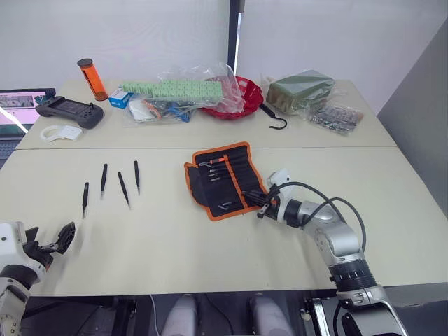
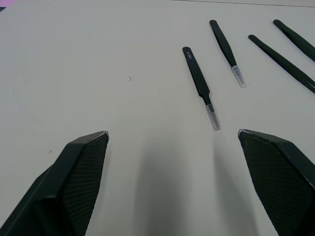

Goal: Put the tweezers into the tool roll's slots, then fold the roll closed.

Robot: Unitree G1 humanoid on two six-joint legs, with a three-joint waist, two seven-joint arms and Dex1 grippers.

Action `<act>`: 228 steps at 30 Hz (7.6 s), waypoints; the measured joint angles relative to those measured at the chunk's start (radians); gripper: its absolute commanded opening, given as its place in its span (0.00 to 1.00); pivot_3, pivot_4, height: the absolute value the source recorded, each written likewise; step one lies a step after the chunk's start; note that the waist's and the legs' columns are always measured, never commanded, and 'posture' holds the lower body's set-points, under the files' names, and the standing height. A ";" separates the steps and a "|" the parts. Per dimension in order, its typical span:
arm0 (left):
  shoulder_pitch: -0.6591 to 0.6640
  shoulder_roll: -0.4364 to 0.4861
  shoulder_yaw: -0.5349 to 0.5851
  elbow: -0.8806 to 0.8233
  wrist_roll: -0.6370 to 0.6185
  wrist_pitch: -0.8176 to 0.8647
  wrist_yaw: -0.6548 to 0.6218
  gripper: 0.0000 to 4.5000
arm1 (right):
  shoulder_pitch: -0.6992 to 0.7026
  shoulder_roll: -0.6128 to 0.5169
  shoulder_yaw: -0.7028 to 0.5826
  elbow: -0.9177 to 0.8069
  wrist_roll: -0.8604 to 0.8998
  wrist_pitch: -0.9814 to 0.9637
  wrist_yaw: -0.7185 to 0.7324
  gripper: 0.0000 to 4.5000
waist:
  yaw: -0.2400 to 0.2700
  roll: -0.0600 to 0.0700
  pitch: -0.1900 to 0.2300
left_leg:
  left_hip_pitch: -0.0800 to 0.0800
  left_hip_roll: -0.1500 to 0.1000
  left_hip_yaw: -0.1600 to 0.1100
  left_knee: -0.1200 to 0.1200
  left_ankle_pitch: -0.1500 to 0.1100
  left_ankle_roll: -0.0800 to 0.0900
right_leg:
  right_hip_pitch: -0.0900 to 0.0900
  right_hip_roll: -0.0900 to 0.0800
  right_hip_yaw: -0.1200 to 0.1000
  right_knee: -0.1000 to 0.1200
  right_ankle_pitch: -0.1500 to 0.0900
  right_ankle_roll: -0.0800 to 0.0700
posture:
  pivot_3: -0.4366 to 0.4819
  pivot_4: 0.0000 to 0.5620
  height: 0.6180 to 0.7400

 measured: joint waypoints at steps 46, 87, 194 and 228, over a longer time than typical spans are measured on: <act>-0.192 0.093 -0.141 0.142 0.014 0.053 0.073 0.99 | 0.140 0.136 0.015 -0.067 -0.020 -0.019 -0.214 0.00 | -0.003 -0.001 -0.001 | 0.002 0.000 0.000 -0.001 0.000 0.000 | 0.001 0.001 0.000 0.000 0.000 0.000 | 0.48 0.27 1.00; 0.062 -0.035 -0.076 -0.057 -0.080 0.029 0.140 0.70 | 0.132 0.122 0.028 -0.058 -0.020 -0.012 -0.177 0.00 | -0.006 0.001 -0.004 | 0.005 0.002 0.003 -0.005 0.000 0.000 | 0.001 0.000 0.000 0.000 0.000 -0.001 | 0.48 0.27 1.00; -1.244 0.060 -1.137 0.880 0.473 -0.280 -0.750 0.00 | 0.197 0.165 0.049 -0.123 -0.032 -0.048 -0.344 0.00 | -0.002 -0.001 -0.004 | 0.001 0.003 -0.001 -0.002 0.001 -0.001 | 0.000 0.006 -0.001 0.001 -0.001 -0.002 | 0.48 0.27 1.00; -1.281 -0.076 -1.116 1.063 0.524 -0.359 -0.684 0.00 | 0.176 0.146 0.057 -0.109 -0.039 -0.048 -0.342 0.00 | 0.001 -0.001 -0.004 | 0.000 0.003 -0.002 0.000 0.001 -0.001 | 0.000 0.006 -0.001 0.002 -0.001 -0.002 | 0.48 0.27 1.00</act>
